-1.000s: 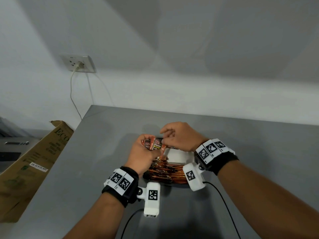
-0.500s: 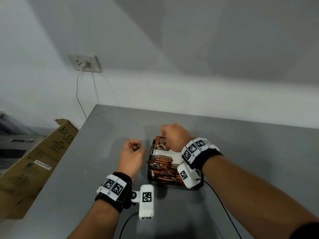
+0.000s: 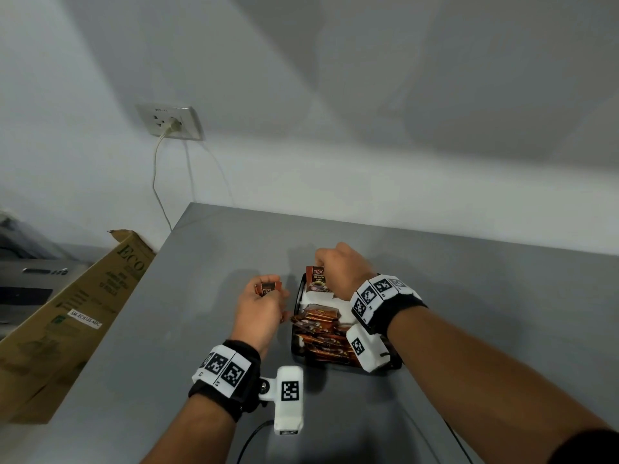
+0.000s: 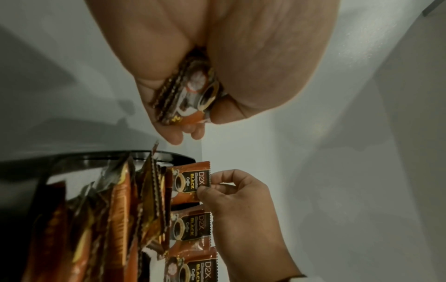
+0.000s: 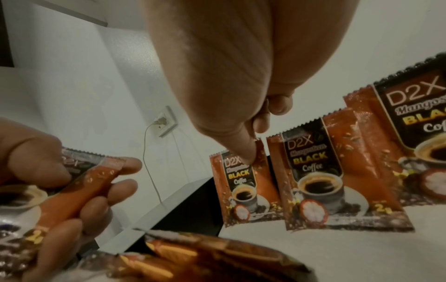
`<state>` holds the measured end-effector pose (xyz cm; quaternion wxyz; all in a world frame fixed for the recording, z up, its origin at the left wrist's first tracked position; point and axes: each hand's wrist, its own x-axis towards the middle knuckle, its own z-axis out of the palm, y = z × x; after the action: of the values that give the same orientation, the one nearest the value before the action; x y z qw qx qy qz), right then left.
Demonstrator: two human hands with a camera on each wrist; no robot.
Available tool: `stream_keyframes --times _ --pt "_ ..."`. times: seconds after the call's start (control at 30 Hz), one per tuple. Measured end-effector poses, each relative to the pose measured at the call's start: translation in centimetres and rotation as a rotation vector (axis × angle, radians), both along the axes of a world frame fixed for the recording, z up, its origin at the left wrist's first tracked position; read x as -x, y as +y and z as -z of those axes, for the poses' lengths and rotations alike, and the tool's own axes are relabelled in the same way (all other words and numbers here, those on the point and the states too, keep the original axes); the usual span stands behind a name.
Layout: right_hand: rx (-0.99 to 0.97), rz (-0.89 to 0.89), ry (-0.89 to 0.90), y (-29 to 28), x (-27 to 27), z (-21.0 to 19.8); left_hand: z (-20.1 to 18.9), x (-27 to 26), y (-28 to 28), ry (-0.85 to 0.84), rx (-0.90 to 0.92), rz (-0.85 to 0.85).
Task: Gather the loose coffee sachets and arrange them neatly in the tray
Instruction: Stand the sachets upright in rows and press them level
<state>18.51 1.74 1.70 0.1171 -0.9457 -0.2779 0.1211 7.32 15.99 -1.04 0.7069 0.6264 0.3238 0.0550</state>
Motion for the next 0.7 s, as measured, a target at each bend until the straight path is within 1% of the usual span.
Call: stream_keyframes --times 0.07,0.1,0.17,0.23,0.3,0.33,0.4,0.47,0.53,0.6,0.7 --pt "-0.029 0.023 0.008 -0.2 -0.1 0.3 -0.2 0.0 -0.1 -0.020 -0.015 0.028" --pt "-0.081 0.035 0.014 -0.4 -0.2 0.2 -0.3 0.0 -0.1 -0.037 -0.027 0.054" --pt "-0.254 0.055 0.045 -1.0 -0.1 -0.3 -0.5 0.0 -0.2 -0.075 -0.037 0.099" --pt "-0.418 0.057 0.149 -1.6 0.4 -1.4 -0.9 -0.2 -0.7 -0.110 -0.035 0.136" --pt "-0.482 0.036 0.280 -2.2 1.2 -2.7 -1.4 -0.4 -1.4 -0.147 -0.020 0.196" --pt "-0.486 0.023 0.310 -2.5 1.7 -3.2 -1.8 -0.5 -2.0 -0.163 -0.010 0.229" --pt "-0.486 0.021 0.298 -3.6 2.2 -4.1 -2.3 -0.8 -3.0 -0.171 -0.018 0.267" --pt "-0.504 0.076 0.269 -5.1 2.0 -4.8 -2.6 -1.0 -3.7 -0.156 -0.036 0.252" --pt "-0.509 0.167 0.211 -7.2 1.3 -5.1 -2.9 -1.0 -3.8 -0.126 -0.034 0.206" --pt "-0.438 0.243 0.135 -9.3 0.7 -4.7 -3.0 -0.8 -3.7 -0.104 -0.021 0.168" --pt "-0.309 0.281 0.115 -11.1 0.4 -2.9 -3.1 -0.3 -3.5 -0.093 -0.008 0.176"
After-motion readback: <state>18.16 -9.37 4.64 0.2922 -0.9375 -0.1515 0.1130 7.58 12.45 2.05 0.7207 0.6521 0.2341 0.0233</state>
